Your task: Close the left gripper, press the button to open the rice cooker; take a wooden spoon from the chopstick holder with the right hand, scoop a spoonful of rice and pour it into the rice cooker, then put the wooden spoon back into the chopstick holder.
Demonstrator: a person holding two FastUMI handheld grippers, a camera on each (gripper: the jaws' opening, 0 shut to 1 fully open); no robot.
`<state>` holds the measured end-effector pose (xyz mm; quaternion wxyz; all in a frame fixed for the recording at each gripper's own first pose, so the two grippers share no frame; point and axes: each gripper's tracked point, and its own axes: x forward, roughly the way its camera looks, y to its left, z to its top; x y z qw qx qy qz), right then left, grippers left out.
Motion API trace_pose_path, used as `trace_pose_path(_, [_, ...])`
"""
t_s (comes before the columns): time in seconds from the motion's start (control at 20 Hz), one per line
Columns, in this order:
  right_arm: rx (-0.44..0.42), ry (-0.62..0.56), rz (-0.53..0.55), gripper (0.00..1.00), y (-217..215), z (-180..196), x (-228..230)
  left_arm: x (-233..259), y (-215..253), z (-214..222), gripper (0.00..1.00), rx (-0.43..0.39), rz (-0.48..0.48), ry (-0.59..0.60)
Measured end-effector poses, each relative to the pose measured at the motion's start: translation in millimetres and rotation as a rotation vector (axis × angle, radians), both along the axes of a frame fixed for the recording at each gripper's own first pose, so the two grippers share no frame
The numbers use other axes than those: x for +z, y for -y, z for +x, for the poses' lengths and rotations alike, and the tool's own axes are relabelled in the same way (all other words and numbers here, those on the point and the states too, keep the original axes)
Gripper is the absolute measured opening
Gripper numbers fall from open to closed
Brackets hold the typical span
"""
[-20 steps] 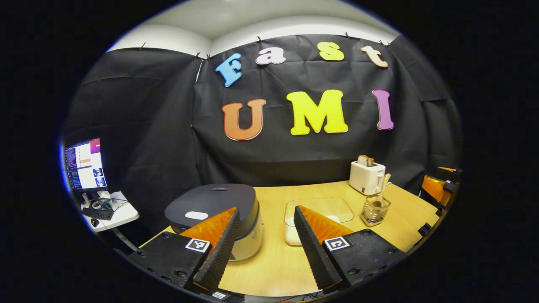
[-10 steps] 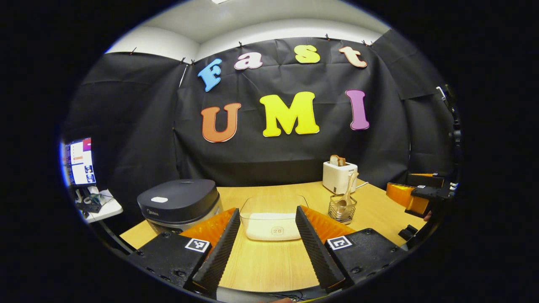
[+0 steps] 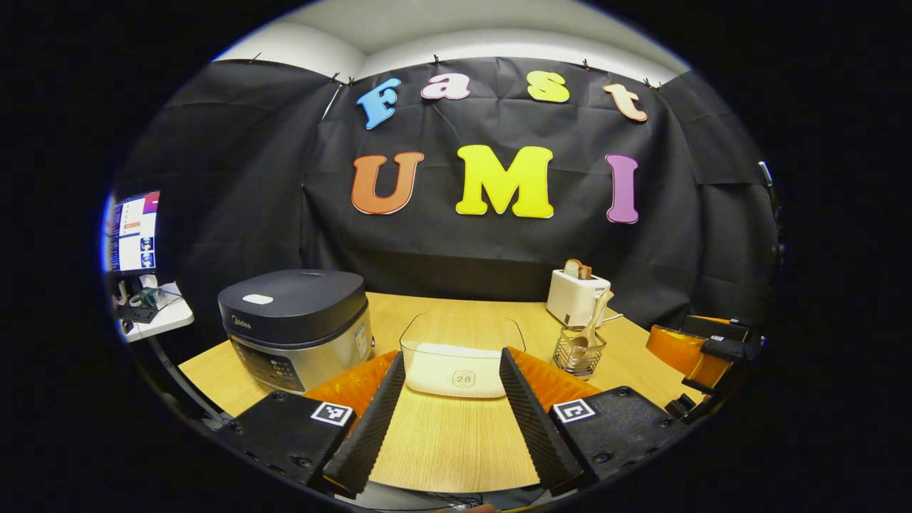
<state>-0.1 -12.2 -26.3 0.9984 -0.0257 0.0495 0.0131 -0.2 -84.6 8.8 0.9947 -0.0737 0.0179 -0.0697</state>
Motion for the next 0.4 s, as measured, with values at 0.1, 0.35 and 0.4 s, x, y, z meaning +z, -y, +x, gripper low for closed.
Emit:
trace_pose_path(0.1, [0.007,0.010,-0.009,0.96,-1,-4,3,2,-3,-1,0.86,0.010,-0.008,0.009])
trace_pose_path(0.35, [-0.004,0.035,-0.034,0.94,4,-16,9,6,-2,-5,0.93,0.037,-0.051,0.013])
trace_pose_path(0.4, [-0.009,0.037,-0.035,0.94,7,-18,9,6,0,-4,0.94,0.032,-0.039,0.014])
